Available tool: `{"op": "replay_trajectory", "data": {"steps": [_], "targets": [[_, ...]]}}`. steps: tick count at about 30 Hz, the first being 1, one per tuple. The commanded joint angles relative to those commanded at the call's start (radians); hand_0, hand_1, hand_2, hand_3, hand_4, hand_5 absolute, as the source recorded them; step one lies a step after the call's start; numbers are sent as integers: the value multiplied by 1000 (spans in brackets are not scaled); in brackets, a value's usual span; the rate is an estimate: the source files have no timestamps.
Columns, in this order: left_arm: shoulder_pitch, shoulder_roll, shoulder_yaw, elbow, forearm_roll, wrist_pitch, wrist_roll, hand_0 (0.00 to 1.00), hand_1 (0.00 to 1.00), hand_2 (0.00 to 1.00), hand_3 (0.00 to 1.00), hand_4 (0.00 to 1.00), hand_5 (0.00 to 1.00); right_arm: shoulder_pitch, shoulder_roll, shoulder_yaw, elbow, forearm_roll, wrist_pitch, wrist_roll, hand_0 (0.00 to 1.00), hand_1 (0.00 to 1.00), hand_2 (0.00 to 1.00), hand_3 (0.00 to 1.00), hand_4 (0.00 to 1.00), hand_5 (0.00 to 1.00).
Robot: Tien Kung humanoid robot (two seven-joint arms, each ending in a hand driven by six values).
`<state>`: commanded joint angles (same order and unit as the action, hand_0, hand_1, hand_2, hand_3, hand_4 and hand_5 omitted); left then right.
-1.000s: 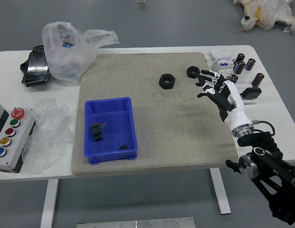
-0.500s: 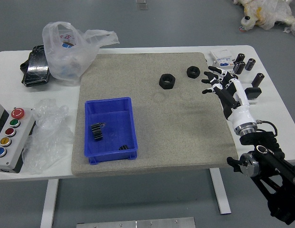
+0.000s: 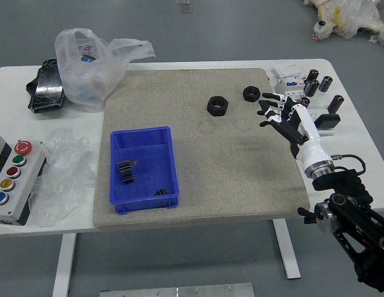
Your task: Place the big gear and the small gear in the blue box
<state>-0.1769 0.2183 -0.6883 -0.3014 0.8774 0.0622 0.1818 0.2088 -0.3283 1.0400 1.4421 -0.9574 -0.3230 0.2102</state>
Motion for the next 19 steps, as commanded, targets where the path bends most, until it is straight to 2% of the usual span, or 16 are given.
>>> {"op": "replay_trajectory", "data": {"steps": [1,12,13,19], "targets": [[0,0,1,0,-1,0,0,644,639,559,650,659,159,0,1,1,-1,3,-2,4,529,637,683,687,767,412],[4,2,-8,-1,7,-7,8,646,661,587,647,658,159,-6,-4,32,-18,81,-5,46,493,622,662,680,767,418],[4,2,-8,0,7,-7,7,647,667,590,645,657,162,-7,-4,33,-18,85,-4,48,426,398,581,673,768,427],[2,2,-5,0,7,-6,5,647,667,590,645,657,162,-7,-5,30,-20,88,-1,48,426,398,581,673,768,427]]}}
